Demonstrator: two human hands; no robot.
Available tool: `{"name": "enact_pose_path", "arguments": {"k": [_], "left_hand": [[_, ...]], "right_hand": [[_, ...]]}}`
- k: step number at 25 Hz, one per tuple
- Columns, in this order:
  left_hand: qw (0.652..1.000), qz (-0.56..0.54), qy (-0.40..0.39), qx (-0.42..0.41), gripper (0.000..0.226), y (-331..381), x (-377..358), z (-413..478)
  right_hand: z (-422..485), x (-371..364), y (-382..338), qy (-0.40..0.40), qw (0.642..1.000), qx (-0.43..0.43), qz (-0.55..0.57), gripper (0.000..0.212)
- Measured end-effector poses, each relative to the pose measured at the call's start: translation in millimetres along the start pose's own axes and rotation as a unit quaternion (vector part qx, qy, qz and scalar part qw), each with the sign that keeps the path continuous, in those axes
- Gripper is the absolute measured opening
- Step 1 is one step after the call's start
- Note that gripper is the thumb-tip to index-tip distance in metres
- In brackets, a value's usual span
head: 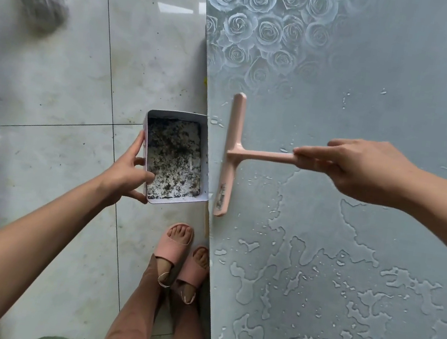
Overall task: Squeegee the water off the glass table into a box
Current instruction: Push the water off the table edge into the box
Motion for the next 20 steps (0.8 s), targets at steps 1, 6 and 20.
{"name": "enact_pose_path", "arguments": {"k": [1,6,20], "left_hand": [[1.0,0.0,0.001,-0.001,0.104,-0.1,0.3,-0.4],[1.0,-0.003,0.017,0.003,0.103,-0.8,-0.6,-1.8],[0.999,0.036,0.026,0.028,0.1,-13.2,-21.2,-31.9]], "right_hand": [[1.5,-4.6,-0.5,-0.008,1.0,-0.011,0.006,0.042],[22.1,-22.5,-34.4,0.013,0.998,0.032,0.044,0.037],[-163.3,-40.1,191.5,-0.024,0.97,-0.204,0.131,0.039]]}}
Point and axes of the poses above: each hand's wrist, its own z-axis towards the middle knuckle, its own x-axis out of the back of the hand, y = z × x, the point moved 8 cm from there along z, towards the middle knuckle, and after that the axes turned 14 degrees about z, right-handed, at the moved point
